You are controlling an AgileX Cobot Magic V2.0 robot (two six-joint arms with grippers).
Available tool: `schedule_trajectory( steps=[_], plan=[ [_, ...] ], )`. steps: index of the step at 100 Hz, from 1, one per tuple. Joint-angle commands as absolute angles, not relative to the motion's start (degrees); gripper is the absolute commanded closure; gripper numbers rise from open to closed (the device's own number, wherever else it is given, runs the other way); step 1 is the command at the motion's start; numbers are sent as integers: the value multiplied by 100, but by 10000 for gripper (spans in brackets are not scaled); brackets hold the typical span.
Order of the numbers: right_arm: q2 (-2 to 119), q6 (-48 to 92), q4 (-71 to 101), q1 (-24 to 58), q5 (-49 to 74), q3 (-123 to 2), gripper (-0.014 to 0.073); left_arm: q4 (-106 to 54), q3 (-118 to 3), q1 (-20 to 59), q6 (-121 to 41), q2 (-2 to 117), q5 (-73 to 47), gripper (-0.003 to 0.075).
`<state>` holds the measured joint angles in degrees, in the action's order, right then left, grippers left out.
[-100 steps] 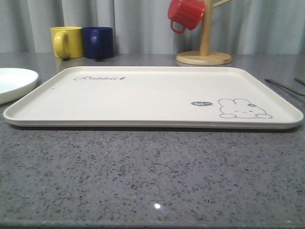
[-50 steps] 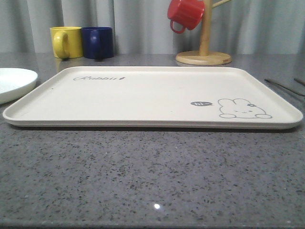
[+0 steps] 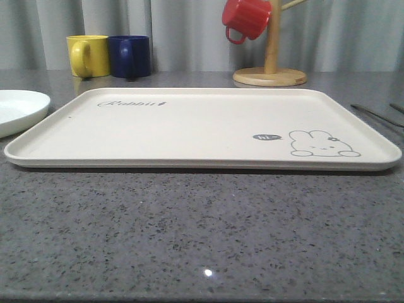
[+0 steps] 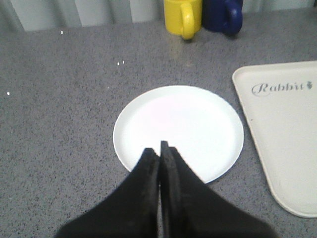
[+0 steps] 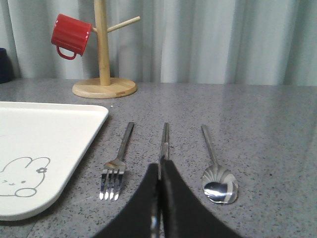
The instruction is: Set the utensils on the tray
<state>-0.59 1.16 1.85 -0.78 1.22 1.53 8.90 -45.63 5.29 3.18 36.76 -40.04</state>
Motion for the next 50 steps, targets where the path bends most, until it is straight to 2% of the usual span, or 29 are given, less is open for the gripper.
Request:
schedule_trajectory(
  steps=[1,42,50],
  plan=[
    [-188,150,203,-105,-374,56,662,967,-4948,517,385,4134,-3936,738],
    [-188,150,203,-105,-374,56,662,956,-5004,517,385,5079,-4127,733],
    [-188,150,203,-105,-374,56,662,956,-5004,517,385,5118,-4180,690]
  ],
)
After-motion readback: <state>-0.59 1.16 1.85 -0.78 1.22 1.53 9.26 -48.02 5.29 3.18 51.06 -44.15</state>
